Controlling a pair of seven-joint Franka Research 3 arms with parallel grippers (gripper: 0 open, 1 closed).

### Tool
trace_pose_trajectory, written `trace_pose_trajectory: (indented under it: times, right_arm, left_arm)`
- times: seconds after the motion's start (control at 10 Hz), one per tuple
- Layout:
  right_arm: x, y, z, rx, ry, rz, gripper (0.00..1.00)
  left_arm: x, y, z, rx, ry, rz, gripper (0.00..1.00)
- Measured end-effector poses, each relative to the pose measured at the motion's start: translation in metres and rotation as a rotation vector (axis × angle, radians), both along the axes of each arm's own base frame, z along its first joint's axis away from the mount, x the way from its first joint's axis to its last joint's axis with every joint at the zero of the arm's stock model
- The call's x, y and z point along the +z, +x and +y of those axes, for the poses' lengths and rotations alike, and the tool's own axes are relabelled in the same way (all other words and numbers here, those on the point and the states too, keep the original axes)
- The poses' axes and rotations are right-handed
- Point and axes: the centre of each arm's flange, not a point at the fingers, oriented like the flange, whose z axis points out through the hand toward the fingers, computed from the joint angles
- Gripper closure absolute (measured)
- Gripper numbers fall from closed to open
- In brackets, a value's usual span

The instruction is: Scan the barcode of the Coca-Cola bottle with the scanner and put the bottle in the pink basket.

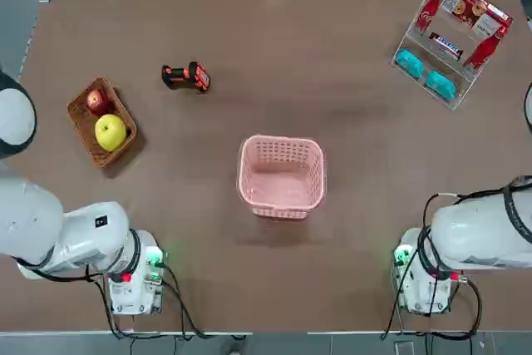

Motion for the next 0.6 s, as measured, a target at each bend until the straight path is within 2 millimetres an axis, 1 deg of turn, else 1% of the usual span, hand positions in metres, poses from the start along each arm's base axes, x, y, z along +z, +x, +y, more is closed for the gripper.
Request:
trace_pose_trajectory:
  times: [0.2,0.4,0.6]
  right_arm:
    - [0.000,0.000,0.000,0.000,0.000,0.000,0.00]
    - [0.000,0.001,-0.003,-0.006,-0.002,-0.008,0.00]
    - [-0.006,0.009,-0.018,-0.030,-0.003,-0.031,0.00]
  left_arm:
    - [0.000,0.000,0.003,0.004,0.000,0.000,0.00]
    - [0.000,0.000,0.009,0.016,0.000,0.001,0.00]
    - [0.000,0.000,0.009,0.024,-0.001,0.001,0.00]
